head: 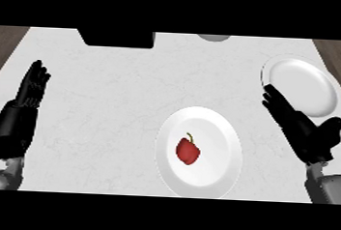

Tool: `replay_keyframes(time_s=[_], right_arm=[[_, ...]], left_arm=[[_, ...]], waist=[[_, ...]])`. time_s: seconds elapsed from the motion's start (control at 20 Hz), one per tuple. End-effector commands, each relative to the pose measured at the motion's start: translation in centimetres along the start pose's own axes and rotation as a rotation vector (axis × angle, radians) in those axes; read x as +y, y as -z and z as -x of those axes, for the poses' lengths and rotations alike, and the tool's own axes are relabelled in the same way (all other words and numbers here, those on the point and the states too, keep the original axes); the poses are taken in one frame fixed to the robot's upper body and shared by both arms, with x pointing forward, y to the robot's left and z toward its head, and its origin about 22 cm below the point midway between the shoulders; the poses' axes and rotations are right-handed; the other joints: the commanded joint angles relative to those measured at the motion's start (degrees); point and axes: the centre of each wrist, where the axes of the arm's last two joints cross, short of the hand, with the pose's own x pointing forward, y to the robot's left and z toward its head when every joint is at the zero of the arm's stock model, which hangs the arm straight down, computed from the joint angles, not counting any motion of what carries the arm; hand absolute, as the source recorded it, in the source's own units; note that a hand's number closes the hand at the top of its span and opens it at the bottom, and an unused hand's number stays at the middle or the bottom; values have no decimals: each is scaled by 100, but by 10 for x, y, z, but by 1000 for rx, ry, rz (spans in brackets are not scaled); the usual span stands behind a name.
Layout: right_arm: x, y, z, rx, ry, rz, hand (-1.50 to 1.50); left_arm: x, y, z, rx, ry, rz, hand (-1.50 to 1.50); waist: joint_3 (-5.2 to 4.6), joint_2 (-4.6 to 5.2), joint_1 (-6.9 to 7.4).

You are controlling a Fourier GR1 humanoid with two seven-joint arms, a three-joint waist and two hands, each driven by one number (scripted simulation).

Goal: Pick the bell pepper from the plate and place it in the plate

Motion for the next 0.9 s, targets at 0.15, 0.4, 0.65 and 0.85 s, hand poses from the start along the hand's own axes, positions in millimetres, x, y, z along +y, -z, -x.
replay_keyframes(time_s=[0.15,0.4,0.65,0.85], right_arm=[[-17,-4,-74,-322,-203,388,150],[-69,-27,-68,-271,-510,855,150],[7,-50,-44,-433,-444,1003,-150],[63,-81,-26,-426,-471,1012,-150]], left_arm=[[-26,-56,56,442,-108,11,0],[-41,-84,70,646,-229,17,0],[-52,-90,71,693,-294,60,0],[-54,-64,61,668,-297,108,0]], waist=[[69,-4,-304],[30,-54,-746],[91,-47,-479],[88,1,-352]])
